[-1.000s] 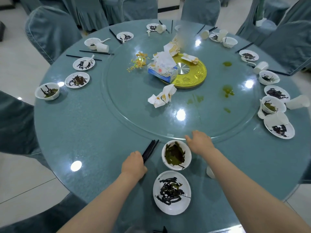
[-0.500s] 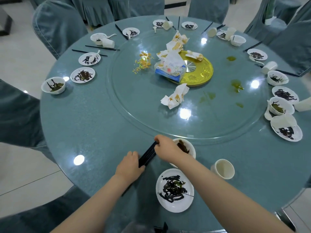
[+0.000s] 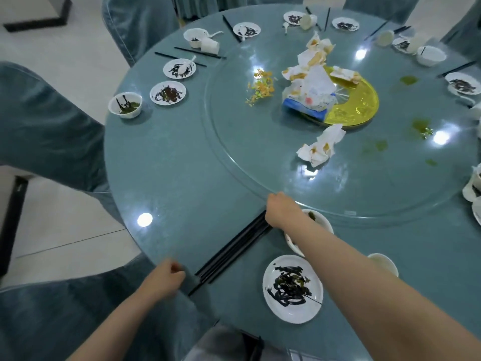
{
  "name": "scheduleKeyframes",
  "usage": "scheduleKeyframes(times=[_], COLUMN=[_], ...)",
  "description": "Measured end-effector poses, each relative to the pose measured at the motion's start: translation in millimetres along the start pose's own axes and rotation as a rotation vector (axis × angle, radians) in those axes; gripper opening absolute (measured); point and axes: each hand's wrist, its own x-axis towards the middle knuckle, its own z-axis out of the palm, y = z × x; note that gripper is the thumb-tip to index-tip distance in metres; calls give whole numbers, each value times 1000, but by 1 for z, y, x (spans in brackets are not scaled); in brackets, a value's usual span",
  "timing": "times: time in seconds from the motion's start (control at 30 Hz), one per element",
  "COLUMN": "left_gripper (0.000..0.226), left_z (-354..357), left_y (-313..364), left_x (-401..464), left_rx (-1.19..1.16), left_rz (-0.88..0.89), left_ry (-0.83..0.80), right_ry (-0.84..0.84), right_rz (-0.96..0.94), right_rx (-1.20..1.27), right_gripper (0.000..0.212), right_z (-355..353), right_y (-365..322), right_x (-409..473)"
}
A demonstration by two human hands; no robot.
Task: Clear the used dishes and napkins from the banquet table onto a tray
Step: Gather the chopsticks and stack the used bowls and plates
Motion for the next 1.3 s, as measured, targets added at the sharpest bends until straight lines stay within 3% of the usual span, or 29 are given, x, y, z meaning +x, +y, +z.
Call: scheduleKeyframes(times=[0.1, 0.23, 0.3, 0.37, 0.57, 0.7, 0.8, 0.93, 1.03, 1.17, 1.3], left_gripper=[11, 15, 8, 15, 16, 26, 20, 21, 33, 54, 43], left_z=[5, 9, 9, 9, 17, 16, 15, 14, 23, 45, 53], left_y=[-1, -7, -7, -1, 5, 6, 6, 3, 14, 41, 73], left_x=[-11, -13, -13, -16, -15, -19, -23, -19, -15, -3, 3], left_rx=[-193, -413, -384, -341, -538, -474, -463, -4, 211, 440, 573], left_rz=[-78, -173, -168, -128, -183, -116, -122, 47, 272, 464, 443], left_ry=[-93, -89, -84, -93, -93, -118, -93, 32, 192, 268, 248], right_ry=[-27, -38, -47, -64, -80, -73, -64, -50, 18, 109, 228], right_rz=[34, 55, 53, 44, 6, -6, 1, 29, 43, 69, 107], right_rx=[2, 30, 55, 60, 9, 14, 14, 86, 145, 192, 238], right_gripper=[30, 23, 16, 9, 25, 26, 30, 23, 3, 15, 34], right_z=[-1, -3, -2, -1, 1, 7, 6, 6, 5, 2, -1], right_y=[0, 1, 0, -2, -12, -15, -16, -14, -10, -2, 12], right_x=[3, 4, 6, 5, 2, 3, 1, 0, -4, -10, -12])
